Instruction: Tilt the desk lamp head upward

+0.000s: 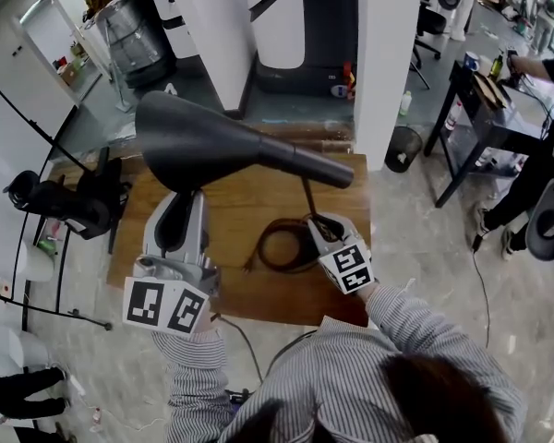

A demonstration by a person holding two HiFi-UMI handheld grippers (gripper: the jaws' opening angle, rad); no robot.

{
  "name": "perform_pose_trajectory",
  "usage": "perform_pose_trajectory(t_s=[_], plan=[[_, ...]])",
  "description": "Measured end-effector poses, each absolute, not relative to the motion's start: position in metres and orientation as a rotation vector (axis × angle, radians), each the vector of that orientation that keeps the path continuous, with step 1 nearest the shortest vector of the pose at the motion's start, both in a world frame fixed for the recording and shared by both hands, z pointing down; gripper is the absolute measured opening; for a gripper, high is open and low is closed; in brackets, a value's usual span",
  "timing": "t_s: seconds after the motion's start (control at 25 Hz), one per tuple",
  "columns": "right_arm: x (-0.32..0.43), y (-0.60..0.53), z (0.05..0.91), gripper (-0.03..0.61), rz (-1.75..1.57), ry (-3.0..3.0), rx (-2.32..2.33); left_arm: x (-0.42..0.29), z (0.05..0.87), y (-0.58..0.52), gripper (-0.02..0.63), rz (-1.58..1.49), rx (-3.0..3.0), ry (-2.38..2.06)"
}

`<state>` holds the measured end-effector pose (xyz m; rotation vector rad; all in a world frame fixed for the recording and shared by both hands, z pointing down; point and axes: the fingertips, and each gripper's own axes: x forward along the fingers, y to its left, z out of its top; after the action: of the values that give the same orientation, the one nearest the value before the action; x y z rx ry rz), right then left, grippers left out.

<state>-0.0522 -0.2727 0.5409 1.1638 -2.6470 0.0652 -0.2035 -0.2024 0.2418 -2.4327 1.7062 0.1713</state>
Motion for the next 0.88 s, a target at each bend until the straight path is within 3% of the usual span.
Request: perform_pose_trajectory(t_s=[0.88], plan=[[-0.038,-0.254,0.510,0.044,0.038,-2.798,1.106,-0.193,0.276,-0.192,0.043,0.298,-2.432,1.745]])
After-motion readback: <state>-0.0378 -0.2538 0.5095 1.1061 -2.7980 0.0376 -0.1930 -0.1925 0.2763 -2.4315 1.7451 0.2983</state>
